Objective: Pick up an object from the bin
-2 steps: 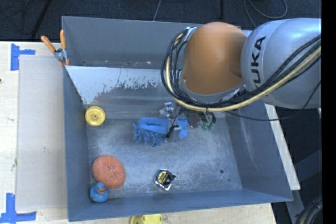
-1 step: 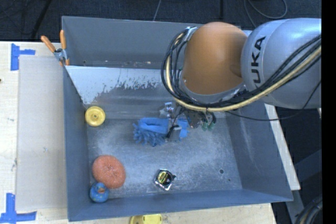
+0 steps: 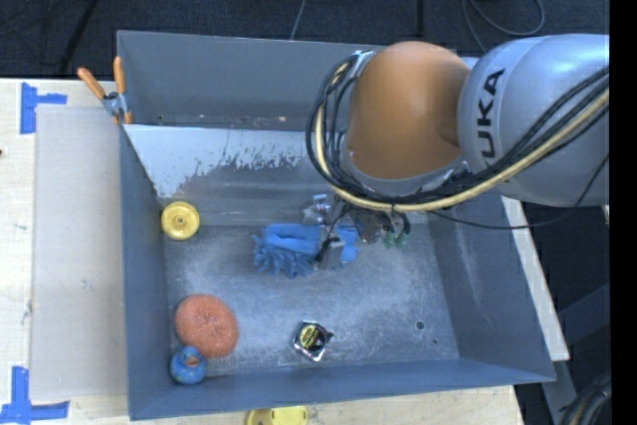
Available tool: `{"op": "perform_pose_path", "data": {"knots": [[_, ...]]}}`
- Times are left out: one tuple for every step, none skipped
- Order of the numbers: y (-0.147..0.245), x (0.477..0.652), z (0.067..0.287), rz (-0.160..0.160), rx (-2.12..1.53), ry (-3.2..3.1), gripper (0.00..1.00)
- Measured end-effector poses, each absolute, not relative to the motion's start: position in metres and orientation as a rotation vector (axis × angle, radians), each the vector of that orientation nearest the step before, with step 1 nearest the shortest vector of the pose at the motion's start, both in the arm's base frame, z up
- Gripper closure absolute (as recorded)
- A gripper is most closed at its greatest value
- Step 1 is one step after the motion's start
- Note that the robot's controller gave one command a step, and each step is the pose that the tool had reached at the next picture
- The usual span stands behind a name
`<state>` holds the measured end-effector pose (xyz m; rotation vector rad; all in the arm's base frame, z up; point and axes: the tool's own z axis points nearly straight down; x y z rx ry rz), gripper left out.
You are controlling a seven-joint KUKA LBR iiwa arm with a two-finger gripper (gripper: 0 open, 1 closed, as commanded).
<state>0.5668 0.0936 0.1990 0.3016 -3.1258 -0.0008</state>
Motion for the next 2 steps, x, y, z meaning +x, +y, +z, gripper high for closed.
{"op": "perform_pose_path", "data": {"knots": [[0.097, 0.577, 0.214, -0.002, 0.340, -3.142, 1.00], [0.096, 0.542, 0.382, -0.001, 0.279, -3.128, 1.00]]}}
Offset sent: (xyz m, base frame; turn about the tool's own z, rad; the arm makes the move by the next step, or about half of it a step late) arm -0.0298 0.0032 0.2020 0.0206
